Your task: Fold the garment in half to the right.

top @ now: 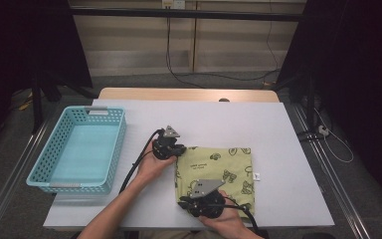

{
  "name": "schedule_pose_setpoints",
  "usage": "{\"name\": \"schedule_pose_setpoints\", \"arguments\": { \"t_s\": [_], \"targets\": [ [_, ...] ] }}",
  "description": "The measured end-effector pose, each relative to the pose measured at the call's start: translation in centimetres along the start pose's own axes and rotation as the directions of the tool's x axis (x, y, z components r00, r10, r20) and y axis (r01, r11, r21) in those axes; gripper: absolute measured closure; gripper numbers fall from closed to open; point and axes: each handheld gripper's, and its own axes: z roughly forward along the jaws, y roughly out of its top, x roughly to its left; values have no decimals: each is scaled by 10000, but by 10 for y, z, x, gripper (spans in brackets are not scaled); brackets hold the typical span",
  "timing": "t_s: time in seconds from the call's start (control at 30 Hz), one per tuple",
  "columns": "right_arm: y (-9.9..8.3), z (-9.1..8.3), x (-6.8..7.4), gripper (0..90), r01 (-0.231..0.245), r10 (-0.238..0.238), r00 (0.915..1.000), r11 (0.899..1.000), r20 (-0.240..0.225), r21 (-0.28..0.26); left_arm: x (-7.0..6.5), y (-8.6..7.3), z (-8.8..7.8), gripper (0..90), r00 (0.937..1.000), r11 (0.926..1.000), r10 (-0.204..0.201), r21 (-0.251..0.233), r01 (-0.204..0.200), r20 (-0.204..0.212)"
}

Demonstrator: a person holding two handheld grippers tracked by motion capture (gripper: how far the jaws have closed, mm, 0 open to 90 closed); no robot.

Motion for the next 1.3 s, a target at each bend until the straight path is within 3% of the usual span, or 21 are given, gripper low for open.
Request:
{"name": "schedule_pose_setpoints", "arguments": {
  "t_s": [0.07,0.1,0.17,0.2,0.23,0.27,0.3,0.47,0.63,0.67,0.77,0.97,1.17,1.23,1.27,1.3],
  "targets": [
    [-1,0,1,816,-71,72,9999,9999,100,-79,0,-1,0,849,9999,9997,-144,-177,142,-70],
    [-1,0,1,817,-41,42,10000,9999,82,-106,1,0,-2,850,9997,9997,-236,-27,236,69],
    [-1,-1,0,820,-99,99,10000,9998,-6,-144,2,0,-4,851,9994,9994,-314,-163,316,127],
    [-1,-2,0,820,-73,73,10000,9998,-2,-159,1,0,-4,851,9980,9978,-604,-260,610,207],
    [-1,-2,0,821,-63,63,10000,9998,-7,-179,2,0,-5,851,9978,9970,-646,-416,653,166],
    [-1,-2,0,821,-132,133,9999,9996,13,-242,4,1,-7,851,9974,9974,-647,-312,657,310],
    [0,-3,0,821,-130,129,9999,9996,-18,-254,3,0,-8,851,9967,9953,-780,-556,792,233],
    [4,-9,2,822,-116,120,9999,9985,76,-533,6,2,-17,853,9875,9859,-1357,-880,1426,797],
    [6,-15,2,823,-207,208,9998,9968,16,-773,7,5,-23,854,9851,9818,-1482,-1062,1572,872],
    [7,-16,2,823,-257,262,9996,9960,45,-855,8,5,-24,854,9876,9849,-1306,-1026,1393,873],
    [10,-19,2,823,-299,300,9996,9935,-15,-1099,7,5,-26,854,9827,9795,-1558,-1127,1668,1005],
    [14,-26,3,824,-282,276,9996,9905,-59,-1346,9,8,-34,855,9839,9764,-1510,-1407,1636,960],
    [20,-31,3,825,-320,308,9995,9867,-103,-1595,12,6,-38,855,9802,9699,-1734,-1564,1868,952],
    [22,-32,3,825,-204,187,9998,9862,-119,-1643,13,7,-41,855,9805,9718,-1723,-1467,1849,946],
    [23,-32,3,825,-243,227,9997,9855,-116,-1678,12,7,-41,855,9762,9680,-1890,-1468,2034,1067],
    [24,-32,4,825,-272,245,9995,9849,-179,-1710,14,7,-42,855,9785,9671,-1821,-1621,1960,970]
  ]
}}
